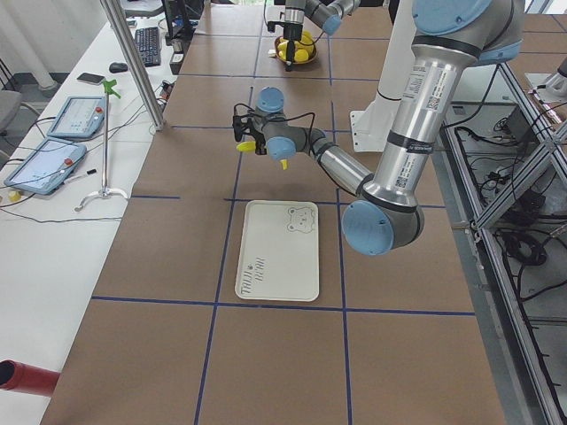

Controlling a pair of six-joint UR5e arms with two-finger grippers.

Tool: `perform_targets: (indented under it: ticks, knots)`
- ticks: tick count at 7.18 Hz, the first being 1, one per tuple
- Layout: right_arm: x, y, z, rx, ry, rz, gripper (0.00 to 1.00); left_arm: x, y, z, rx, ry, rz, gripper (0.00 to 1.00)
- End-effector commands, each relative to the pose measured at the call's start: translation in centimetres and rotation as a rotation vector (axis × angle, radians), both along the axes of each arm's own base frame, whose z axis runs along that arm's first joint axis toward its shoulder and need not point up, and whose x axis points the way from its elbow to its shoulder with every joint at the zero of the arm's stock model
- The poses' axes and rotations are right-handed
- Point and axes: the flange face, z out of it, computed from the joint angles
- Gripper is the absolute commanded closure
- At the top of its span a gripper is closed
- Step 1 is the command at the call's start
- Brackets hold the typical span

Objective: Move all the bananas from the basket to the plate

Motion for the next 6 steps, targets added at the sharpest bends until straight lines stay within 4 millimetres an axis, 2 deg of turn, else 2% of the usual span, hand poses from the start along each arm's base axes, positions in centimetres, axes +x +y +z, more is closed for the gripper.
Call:
perform_targets:
  ticks: [1, 2, 3, 4, 5, 6]
  knots:
    - [3.3, -0.7, 4.1, -0.062, 0.108, 0.026, 0.00, -6.3, 2.5, 8.9, -0.069, -0.125, -0.021, 0.97]
    - [4.2, -0.7, 4.5, -0.045, 0.195, 0.002, 0.00, -9.0, 3.5, 13.6, -0.108, -0.194, -0.037, 0.99]
    - [5.4, -0.7, 5.1, -0.039, 0.298, -0.035, 0.00, -13.2, 4.2, 17.5, -0.173, -0.232, -0.083, 0.99]
    - [6.8, -0.6, 5.4, -0.023, 0.348, -0.053, 0.00, -15.3, 3.8, 20.0, -0.221, -0.258, -0.122, 0.99]
    - [8.9, -0.4, 7.1, -0.025, 0.383, -0.054, 0.00, -16.9, 3.1, 23.9, -0.296, -0.293, -0.163, 0.98]
    - [10.6, -0.6, 9.3, 0.022, 0.419, -0.078, 0.00, -19.2, 2.2, 26.4, -0.366, -0.302, -0.227, 0.98]
